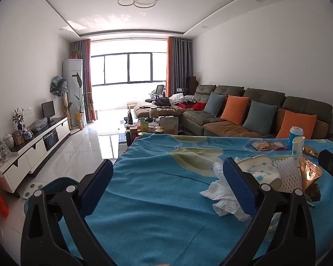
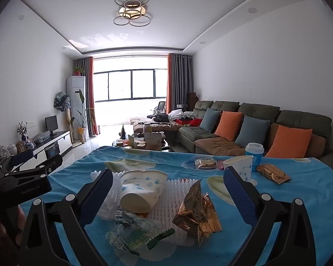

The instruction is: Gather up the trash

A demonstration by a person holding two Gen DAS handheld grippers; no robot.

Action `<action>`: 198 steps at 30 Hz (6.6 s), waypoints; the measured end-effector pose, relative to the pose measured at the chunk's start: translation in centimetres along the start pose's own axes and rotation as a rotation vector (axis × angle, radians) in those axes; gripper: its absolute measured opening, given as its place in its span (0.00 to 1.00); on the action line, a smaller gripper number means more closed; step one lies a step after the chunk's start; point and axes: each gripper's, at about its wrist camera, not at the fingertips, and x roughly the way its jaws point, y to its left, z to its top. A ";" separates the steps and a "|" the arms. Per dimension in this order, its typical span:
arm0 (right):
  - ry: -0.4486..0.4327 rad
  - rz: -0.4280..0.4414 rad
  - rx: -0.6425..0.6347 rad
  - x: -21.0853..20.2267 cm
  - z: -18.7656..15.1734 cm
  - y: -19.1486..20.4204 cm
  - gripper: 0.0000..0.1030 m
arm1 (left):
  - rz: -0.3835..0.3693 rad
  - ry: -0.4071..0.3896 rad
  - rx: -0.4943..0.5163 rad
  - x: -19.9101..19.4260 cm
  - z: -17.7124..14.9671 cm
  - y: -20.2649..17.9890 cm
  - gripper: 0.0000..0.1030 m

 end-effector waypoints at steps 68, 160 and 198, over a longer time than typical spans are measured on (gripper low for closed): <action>-0.025 -0.012 0.009 0.0 0.0 0.0 0.94 | -0.002 -0.048 -0.026 -1.2 0.0 0.0 0.95; 0.086 0.444 0.043 0.9 4.0 2.3 0.18 | -0.583 0.169 -0.012 -1.8 -0.4 1.9 0.29; 0.591 1.059 -0.094 16.7 0.5 34.0 0.19 | 0.084 0.380 -0.297 7.9 -6.8 32.2 0.37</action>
